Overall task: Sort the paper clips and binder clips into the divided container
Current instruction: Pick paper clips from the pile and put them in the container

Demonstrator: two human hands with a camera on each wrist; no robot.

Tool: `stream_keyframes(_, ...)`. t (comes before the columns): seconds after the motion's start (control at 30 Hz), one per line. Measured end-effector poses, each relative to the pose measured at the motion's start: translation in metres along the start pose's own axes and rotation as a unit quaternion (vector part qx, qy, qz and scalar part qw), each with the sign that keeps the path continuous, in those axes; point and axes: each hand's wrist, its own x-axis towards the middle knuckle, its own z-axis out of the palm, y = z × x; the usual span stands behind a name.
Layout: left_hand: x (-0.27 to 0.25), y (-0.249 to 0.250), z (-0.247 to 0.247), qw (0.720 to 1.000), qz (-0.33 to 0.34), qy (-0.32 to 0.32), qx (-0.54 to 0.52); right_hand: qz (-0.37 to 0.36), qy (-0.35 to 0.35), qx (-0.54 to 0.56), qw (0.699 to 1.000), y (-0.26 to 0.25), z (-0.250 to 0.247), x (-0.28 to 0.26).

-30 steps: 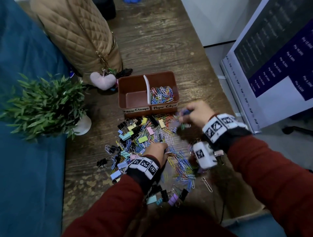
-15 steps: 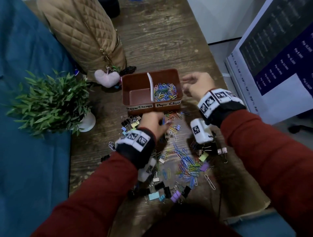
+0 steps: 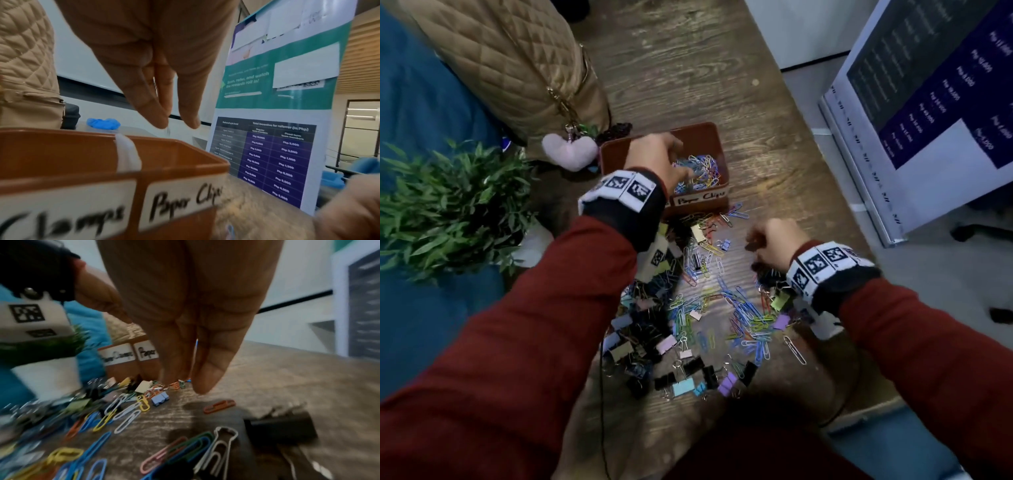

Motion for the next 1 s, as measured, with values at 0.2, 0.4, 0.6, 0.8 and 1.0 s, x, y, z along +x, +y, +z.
stream_keyframes(0.2, -0.076, -0.042, 0.029, 0.995, -0.059, -0.084, 0.002, -0.121, -0.16, -0.215, 0.956, -0.014, 0.031, -0.041)
stream_keyframes(0.4, -0.146, -0.061, 0.058, 0.973, -0.084, -0.2, 0.077, -0.141, -0.13, -0.231, 0.954, -0.002, 0.064, -0.052)
stream_keyframes(0.6, -0.167, -0.06, 0.087, 0.966, -0.003, -0.199, 0.168, -0.15, -0.036, -0.252, 0.955, -0.01, 0.065, -0.034)
stream_keyframes(0.8, -0.165, -0.053, 0.097, 0.958, 0.026, -0.197, 0.207, -0.13, -0.028, -0.179, 0.975, -0.011, 0.069, -0.028)
stream_keyframes(1.0, -0.165, -0.049, 0.096, 0.96, 0.03, -0.192, 0.203, -0.122, -0.055, -0.183, 0.974, -0.013, 0.08, -0.033)
